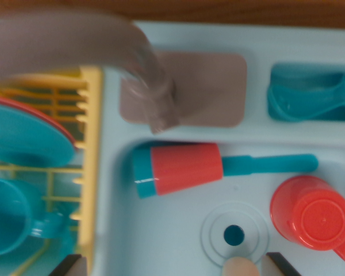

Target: Pick detergent from the sink

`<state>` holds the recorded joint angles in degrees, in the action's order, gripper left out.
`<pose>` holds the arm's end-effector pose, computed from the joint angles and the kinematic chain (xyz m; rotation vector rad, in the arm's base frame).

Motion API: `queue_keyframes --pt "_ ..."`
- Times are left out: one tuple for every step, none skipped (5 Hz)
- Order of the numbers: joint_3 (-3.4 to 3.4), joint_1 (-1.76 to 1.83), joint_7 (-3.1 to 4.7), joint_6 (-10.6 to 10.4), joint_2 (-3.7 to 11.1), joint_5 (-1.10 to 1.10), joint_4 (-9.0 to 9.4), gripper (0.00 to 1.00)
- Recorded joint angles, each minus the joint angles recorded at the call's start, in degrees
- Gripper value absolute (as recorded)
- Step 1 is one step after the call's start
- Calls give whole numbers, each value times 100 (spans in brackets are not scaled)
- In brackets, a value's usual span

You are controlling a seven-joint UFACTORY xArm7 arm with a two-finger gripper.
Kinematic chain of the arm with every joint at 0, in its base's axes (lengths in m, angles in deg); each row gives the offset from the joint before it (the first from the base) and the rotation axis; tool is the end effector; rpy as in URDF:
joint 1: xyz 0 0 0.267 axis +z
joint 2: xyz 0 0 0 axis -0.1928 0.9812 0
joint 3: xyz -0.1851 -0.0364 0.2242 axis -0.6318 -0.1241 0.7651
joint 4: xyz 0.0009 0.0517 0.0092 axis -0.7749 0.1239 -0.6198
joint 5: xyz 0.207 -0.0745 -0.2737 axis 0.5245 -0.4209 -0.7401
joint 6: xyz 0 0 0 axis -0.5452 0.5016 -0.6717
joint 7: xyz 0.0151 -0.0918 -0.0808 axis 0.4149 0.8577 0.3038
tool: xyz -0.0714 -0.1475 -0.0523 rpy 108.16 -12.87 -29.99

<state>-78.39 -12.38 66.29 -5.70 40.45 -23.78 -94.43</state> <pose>0.4631 -0.0367 0.1960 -3.1101 -0.0360 0.0194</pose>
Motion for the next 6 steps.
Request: queue_keyframes --pt "0 0 0 0 0 0 0 0" --pt "-51 -32 94 -261 15 -1 267 0" --pt "-51 -32 94 -261 15 -1 267 0" --pt "-99 -62 184 -509 30 -1 522 0" --pt "-99 -62 184 -509 30 -1 522 0" --pt "-145 -90 270 -747 44 -2 765 0"
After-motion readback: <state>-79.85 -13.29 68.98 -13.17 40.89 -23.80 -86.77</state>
